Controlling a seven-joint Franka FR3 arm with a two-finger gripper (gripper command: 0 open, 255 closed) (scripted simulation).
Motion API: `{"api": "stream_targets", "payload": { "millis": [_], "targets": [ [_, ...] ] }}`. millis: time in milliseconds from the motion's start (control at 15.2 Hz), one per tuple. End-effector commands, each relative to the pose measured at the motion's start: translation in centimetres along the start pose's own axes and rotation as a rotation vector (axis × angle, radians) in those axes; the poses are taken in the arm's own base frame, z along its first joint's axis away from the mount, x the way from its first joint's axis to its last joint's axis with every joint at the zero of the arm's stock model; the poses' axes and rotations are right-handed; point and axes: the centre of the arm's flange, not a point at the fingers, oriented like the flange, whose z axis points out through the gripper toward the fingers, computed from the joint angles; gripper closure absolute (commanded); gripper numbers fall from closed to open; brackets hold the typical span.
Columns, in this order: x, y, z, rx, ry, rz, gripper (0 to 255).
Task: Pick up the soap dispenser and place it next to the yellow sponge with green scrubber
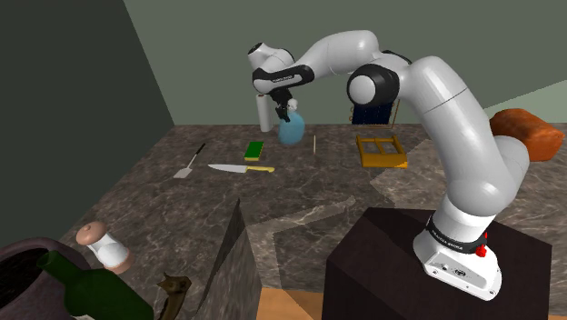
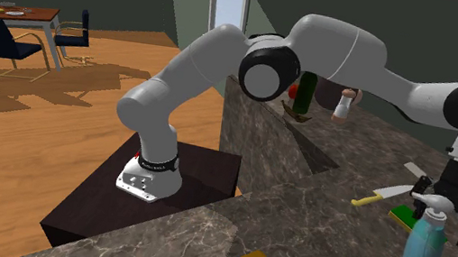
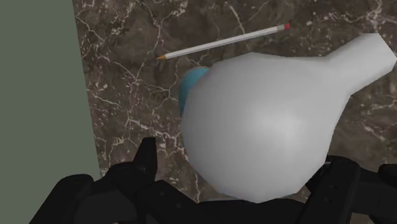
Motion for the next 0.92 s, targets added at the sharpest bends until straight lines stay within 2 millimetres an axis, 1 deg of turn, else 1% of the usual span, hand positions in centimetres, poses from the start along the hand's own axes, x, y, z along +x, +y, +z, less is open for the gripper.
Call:
{"api": "stream_targets", "payload": {
  "millis": [0, 66, 264, 330, 858],
  "targets": [
    [0.0, 0.0, 0.0, 0.000, 0.000, 0.000, 0],
    [0.0, 0.0, 0.0, 0.000, 0.000, 0.000, 0],
    [0.0, 0.0, -4.0, 0.000, 0.000, 0.000, 0],
    [0.0, 0.0, -5.0, 0.000, 0.000, 0.000, 0],
    [0.0, 0.0, -5.0, 0.000, 0.000, 0.000, 0]
  ]
}}
